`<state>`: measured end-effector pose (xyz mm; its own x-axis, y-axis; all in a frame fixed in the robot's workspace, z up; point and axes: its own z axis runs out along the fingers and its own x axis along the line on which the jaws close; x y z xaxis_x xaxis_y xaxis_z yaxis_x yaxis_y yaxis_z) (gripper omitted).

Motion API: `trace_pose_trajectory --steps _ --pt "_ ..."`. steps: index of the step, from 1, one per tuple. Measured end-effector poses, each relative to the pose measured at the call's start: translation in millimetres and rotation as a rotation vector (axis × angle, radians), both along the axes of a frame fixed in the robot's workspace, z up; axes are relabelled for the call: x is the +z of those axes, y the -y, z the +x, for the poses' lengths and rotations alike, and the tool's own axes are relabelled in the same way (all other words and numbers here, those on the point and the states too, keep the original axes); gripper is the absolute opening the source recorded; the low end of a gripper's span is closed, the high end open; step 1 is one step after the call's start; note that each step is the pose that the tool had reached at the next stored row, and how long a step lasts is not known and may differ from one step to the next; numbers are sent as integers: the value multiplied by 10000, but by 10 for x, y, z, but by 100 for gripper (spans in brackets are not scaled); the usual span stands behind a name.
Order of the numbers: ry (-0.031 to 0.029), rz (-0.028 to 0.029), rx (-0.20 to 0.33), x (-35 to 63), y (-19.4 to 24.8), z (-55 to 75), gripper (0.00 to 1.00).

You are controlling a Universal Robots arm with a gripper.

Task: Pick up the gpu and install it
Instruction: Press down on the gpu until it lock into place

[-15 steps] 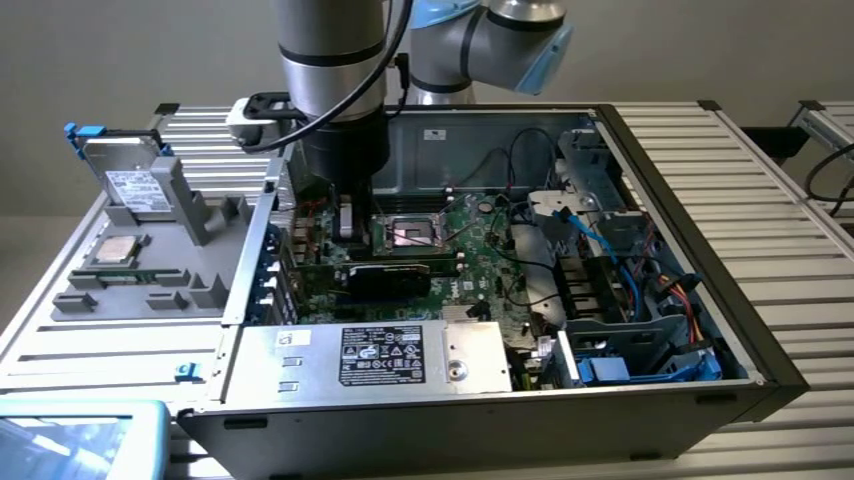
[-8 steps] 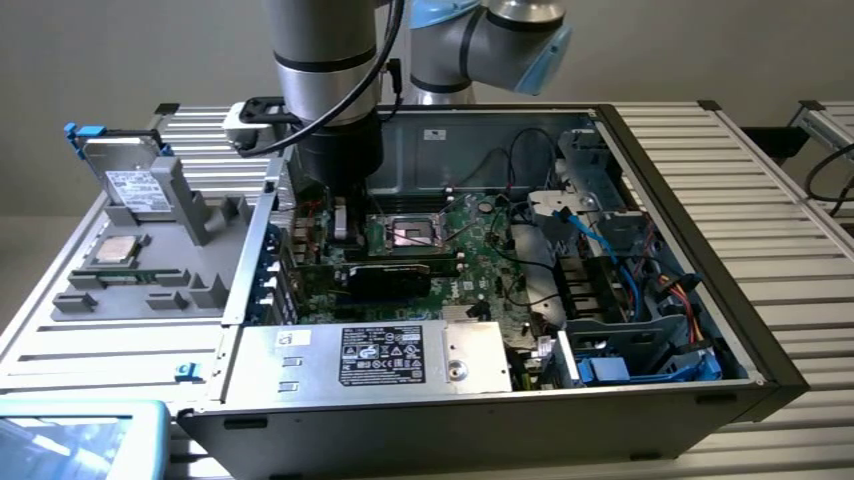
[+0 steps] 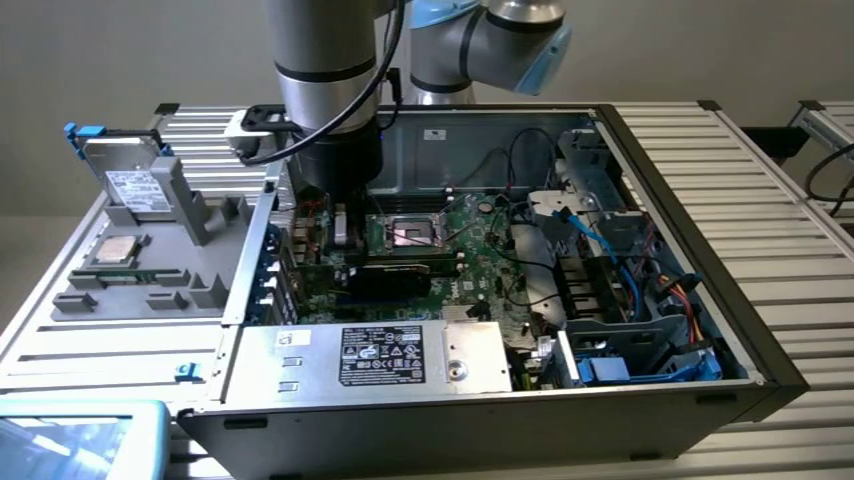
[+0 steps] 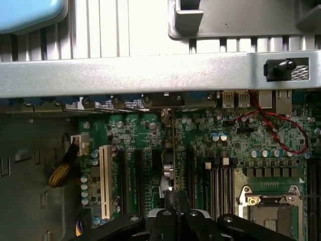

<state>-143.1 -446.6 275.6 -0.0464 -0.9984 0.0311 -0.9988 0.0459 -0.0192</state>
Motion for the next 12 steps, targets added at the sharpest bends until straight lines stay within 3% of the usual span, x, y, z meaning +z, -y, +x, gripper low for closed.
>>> trace_pose_trajectory --steps 7,9,12 --pt "-9 -23 -3 -87 2 -7 12" --pt "2 -5 -7 -111 0 -8 12" --pt "-1 -2 -13 -55 -1 -7 12"
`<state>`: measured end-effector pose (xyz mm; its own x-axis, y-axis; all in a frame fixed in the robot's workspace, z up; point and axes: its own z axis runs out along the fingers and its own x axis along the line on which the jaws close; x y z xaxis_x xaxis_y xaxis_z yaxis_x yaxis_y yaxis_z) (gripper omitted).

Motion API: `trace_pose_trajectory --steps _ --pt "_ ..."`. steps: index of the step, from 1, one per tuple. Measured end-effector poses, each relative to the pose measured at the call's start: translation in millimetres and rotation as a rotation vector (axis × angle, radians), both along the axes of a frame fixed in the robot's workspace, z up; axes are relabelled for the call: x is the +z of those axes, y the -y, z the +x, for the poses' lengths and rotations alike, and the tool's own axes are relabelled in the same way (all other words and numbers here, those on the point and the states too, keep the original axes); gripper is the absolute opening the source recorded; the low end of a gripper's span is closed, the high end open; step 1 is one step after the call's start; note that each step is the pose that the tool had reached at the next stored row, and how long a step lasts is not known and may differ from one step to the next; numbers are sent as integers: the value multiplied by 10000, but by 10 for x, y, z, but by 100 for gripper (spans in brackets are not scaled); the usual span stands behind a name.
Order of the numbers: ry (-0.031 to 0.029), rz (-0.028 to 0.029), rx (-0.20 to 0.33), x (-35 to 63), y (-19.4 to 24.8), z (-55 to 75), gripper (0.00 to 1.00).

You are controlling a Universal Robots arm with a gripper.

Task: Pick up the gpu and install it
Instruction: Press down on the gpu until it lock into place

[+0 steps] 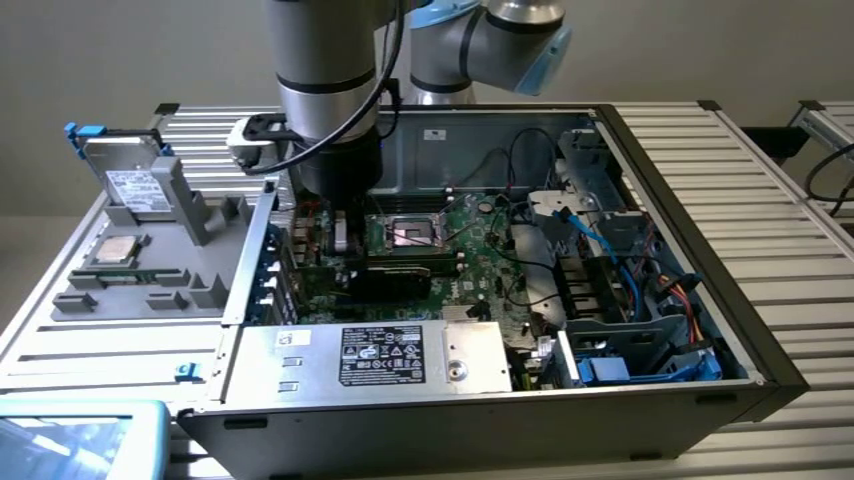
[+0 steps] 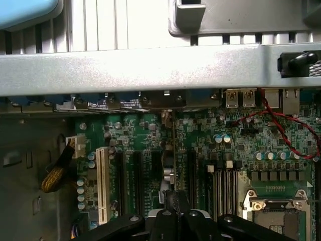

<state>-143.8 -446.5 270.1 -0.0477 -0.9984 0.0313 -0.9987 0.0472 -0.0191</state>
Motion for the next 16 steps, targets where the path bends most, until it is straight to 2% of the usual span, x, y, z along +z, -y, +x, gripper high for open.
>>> trace_pose_trajectory --steps 3,5,7,8,9,12,16 --pt "-107 -8 2 90 1 42 12" --pt "-285 -9 4 103 1 79 12" --pt "-502 -9 4 109 1 113 12" --pt "-575 -10 4 109 2 140 12" --pt "-603 -9 4 109 3 185 12" --pt "-606 -10 3 110 3 306 12" --pt "-577 -10 4 80 3 316 12"
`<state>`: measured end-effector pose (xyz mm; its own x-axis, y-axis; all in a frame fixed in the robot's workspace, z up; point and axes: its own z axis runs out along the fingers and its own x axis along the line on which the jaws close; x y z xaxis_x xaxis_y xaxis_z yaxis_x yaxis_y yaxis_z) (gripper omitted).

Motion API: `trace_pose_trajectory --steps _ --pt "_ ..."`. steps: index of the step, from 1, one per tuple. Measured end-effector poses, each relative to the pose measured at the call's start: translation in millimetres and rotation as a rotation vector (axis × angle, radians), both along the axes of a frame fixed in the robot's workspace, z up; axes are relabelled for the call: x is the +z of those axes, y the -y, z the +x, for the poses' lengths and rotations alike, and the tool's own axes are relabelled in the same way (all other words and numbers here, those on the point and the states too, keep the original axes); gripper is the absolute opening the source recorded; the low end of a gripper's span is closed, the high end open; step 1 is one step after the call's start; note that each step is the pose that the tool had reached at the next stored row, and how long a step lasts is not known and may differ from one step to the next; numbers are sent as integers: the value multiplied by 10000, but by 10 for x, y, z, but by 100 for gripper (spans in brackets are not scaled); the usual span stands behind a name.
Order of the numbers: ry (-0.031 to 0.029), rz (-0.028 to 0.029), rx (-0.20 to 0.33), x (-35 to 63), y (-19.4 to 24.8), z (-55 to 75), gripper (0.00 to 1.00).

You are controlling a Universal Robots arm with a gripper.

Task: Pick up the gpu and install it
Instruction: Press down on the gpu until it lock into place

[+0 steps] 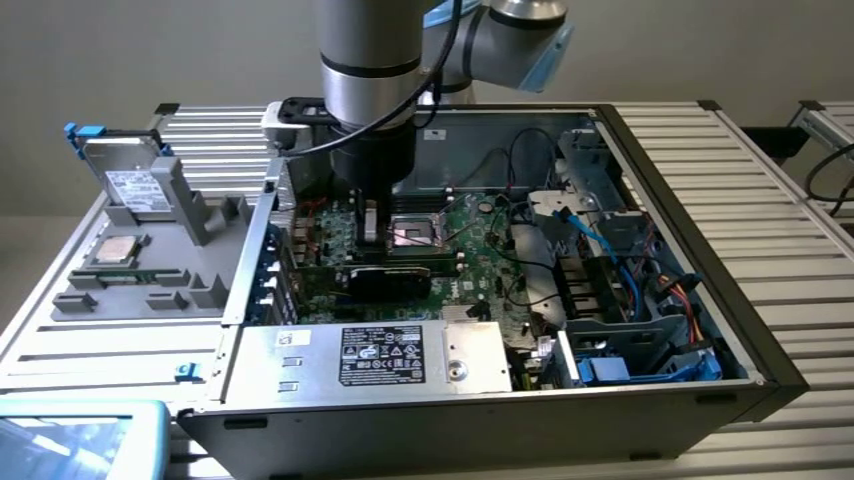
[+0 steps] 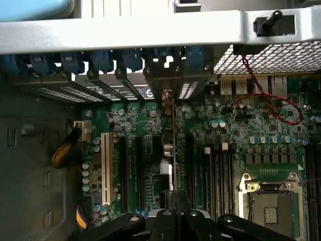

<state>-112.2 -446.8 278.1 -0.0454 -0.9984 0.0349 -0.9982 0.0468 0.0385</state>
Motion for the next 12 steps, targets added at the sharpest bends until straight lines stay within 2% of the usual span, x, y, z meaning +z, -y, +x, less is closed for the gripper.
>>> trace_pose_trajectory --steps 6,12 --pt "127 0 1 -73 0 -3 12" --pt "156 -14 2 -140 2 -6 12"
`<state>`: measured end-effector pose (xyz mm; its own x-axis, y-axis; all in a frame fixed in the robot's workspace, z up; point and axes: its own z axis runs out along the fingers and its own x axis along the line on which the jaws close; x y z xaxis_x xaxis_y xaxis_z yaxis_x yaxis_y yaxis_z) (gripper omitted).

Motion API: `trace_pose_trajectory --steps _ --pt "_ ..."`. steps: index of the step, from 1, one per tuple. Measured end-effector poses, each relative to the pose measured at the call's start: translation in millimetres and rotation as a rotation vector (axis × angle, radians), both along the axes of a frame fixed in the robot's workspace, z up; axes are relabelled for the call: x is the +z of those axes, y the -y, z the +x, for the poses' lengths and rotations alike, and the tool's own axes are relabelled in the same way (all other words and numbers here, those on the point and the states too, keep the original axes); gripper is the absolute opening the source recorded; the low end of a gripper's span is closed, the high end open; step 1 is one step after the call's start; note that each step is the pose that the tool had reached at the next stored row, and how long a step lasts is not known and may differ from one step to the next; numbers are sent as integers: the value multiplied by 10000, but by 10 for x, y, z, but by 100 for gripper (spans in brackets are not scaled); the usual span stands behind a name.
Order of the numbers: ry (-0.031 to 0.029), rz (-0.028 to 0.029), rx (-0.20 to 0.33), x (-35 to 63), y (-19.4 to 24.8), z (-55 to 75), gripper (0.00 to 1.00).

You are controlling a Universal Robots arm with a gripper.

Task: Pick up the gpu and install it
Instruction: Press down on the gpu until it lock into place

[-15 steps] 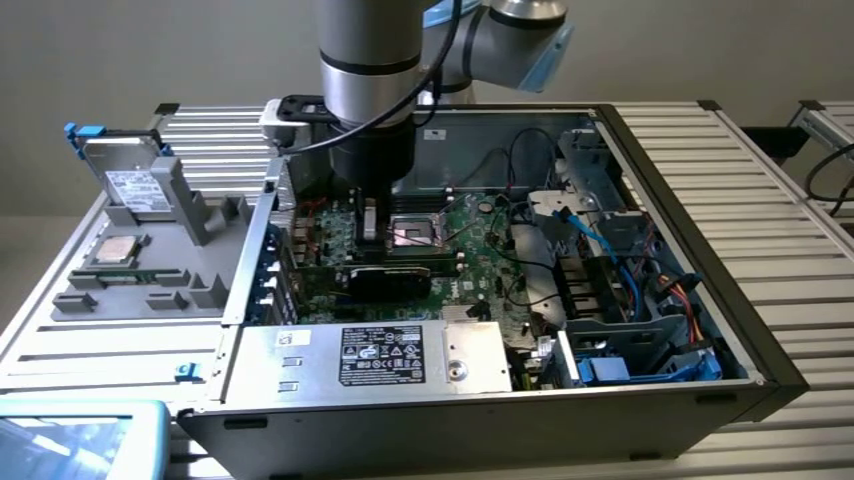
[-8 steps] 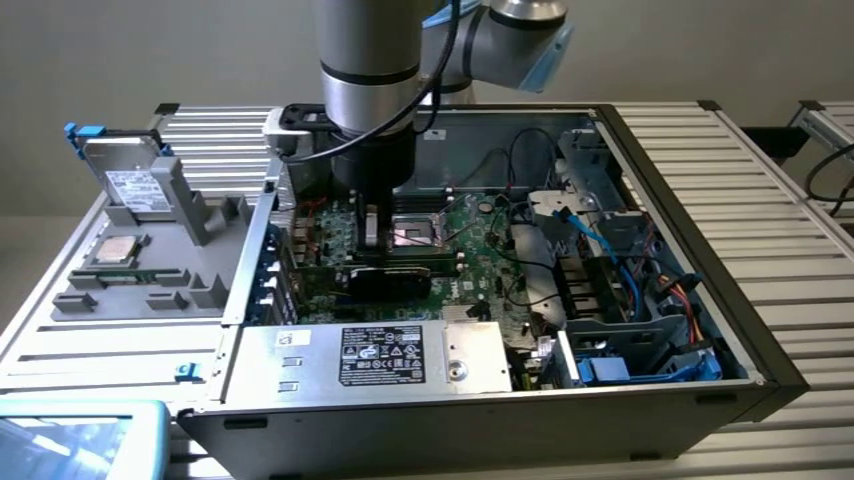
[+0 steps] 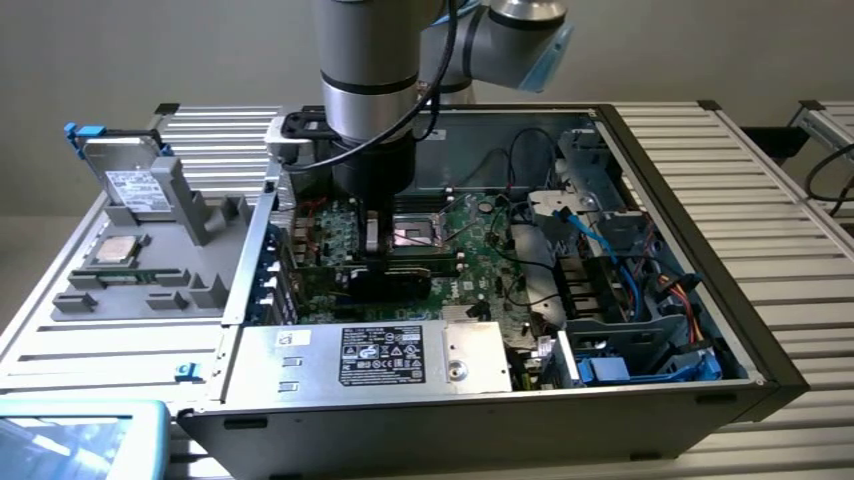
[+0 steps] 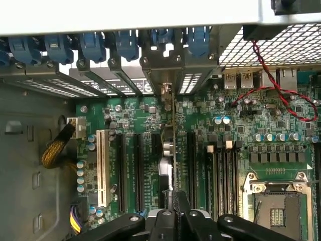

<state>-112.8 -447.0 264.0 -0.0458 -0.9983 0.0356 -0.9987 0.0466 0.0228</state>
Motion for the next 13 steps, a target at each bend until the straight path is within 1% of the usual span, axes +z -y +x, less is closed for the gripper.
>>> trace_pose_trajectory --steps 2,3,4,6,8,10,11,13 --pt "5 8 -2 -4 -1 0 12" --pt "12 29 -4 12 -3 -1 12" --pt "20 37 -4 50 -4 -1 12" --pt "7 13 -3 151 -2 -7 12" --pt "4 15 -2 235 -2 -17 12" --pt "-21 13 -2 306 -2 -28 12" --pt "-31 15 -1 318 -1 -31 12" --pt "-32 20 -2 317 -2 -32 12"
